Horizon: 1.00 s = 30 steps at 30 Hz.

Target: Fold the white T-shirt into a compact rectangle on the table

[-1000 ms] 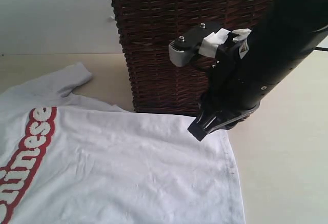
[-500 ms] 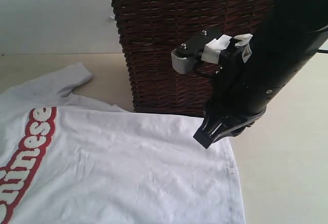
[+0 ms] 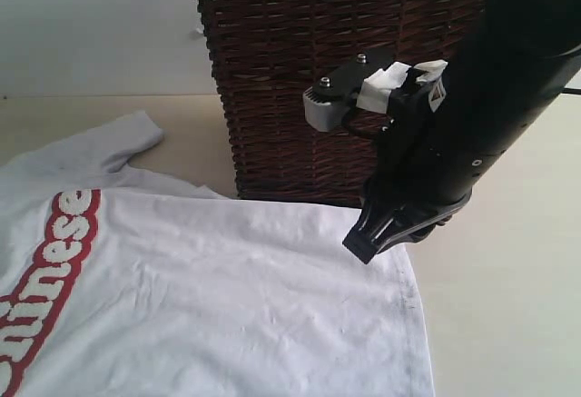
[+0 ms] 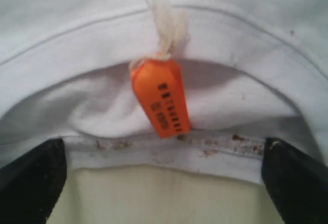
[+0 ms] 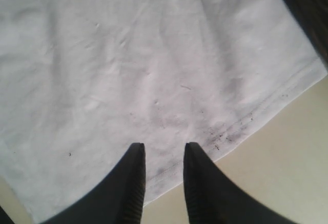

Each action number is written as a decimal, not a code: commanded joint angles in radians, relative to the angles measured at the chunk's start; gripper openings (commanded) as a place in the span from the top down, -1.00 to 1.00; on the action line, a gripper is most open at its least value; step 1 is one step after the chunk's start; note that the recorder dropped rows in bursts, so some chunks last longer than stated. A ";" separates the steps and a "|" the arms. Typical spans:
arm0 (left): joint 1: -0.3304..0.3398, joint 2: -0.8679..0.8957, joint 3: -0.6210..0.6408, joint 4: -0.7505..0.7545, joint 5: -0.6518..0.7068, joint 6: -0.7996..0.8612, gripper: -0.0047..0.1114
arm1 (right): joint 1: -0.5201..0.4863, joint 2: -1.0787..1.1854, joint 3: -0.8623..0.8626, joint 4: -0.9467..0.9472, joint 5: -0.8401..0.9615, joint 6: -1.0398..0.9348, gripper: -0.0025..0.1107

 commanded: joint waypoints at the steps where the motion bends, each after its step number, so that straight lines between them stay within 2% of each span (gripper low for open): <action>1: 0.004 0.016 0.000 -0.006 0.069 0.046 -0.90 | -0.004 -0.004 -0.006 -0.006 -0.002 -0.009 0.46; 30: 0.004 0.061 0.000 0.000 0.057 0.046 -0.90 | -0.004 -0.004 -0.006 -0.006 -0.002 -0.039 0.46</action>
